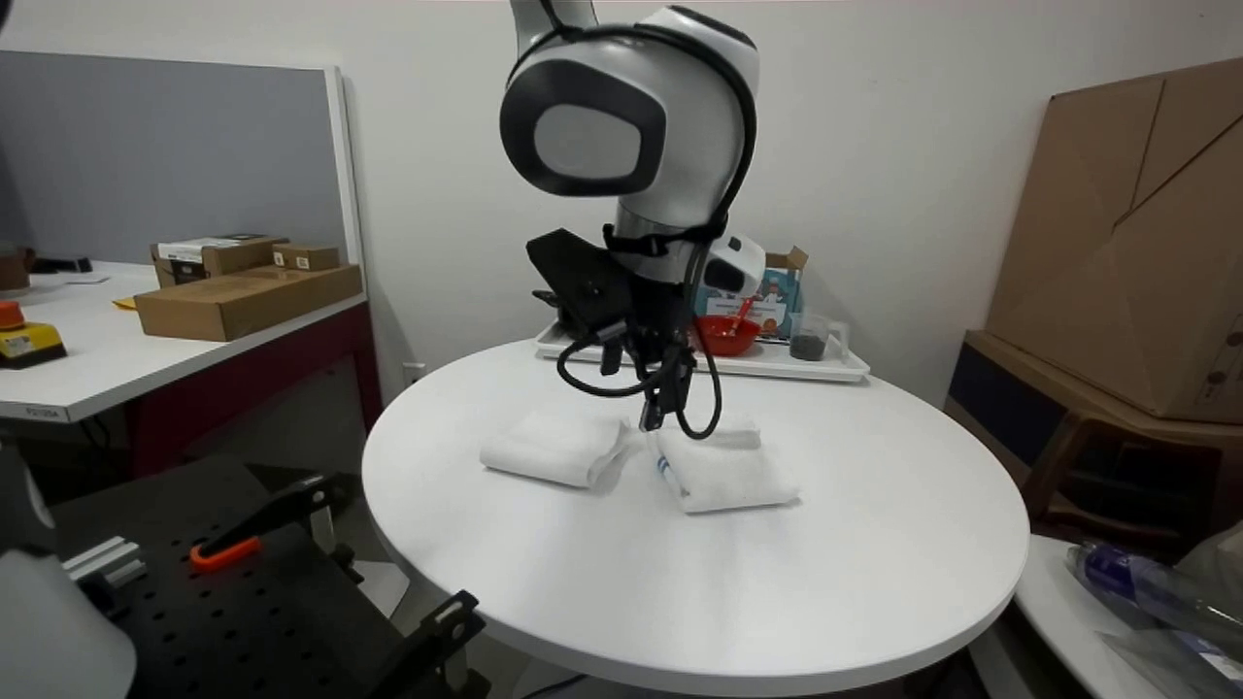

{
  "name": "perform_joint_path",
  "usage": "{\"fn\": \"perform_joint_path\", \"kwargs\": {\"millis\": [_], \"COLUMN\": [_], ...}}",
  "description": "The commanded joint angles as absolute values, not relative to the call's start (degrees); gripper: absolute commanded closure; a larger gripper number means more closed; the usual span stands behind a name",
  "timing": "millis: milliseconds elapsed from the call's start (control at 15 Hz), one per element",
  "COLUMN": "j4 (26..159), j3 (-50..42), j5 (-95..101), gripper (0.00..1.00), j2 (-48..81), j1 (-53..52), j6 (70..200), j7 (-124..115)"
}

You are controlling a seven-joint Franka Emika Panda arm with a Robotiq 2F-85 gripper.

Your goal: Fold the tea towel on the right

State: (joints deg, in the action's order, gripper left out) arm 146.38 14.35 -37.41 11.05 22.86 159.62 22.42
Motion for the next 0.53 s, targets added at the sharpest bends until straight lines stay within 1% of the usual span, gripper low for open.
{"fn": "perform_joint_path", "kwargs": {"millis": [0, 67, 133, 200, 267, 333, 467], "j4": [153.33, 154.32, 155.14, 156.11, 152.73, 153.71, 155.1], "j3": [12.02, 11.94, 6.35, 5.14, 8.98, 1.86, 0.8], "j5": [-31.1, -29.91, -29.62, -28.12, -30.83, -29.32, -28.61], "gripper": [0.0, 0.0, 0.0, 0.0, 0.0, 0.0, 0.0], "j2": [-0.85, -3.05, -5.26, -7.15, -0.99, -3.08, -5.48], "j1": [22.38, 22.57, 16.95, 15.93, 19.84, 12.86, 11.67], "j6": [156.44, 155.9, 155.2, 154.89, 156.92, 156.42, 156.17], "j7": [17.27, 16.52, 16.4, 15.49, 18.34, 17.12, 16.31]}}
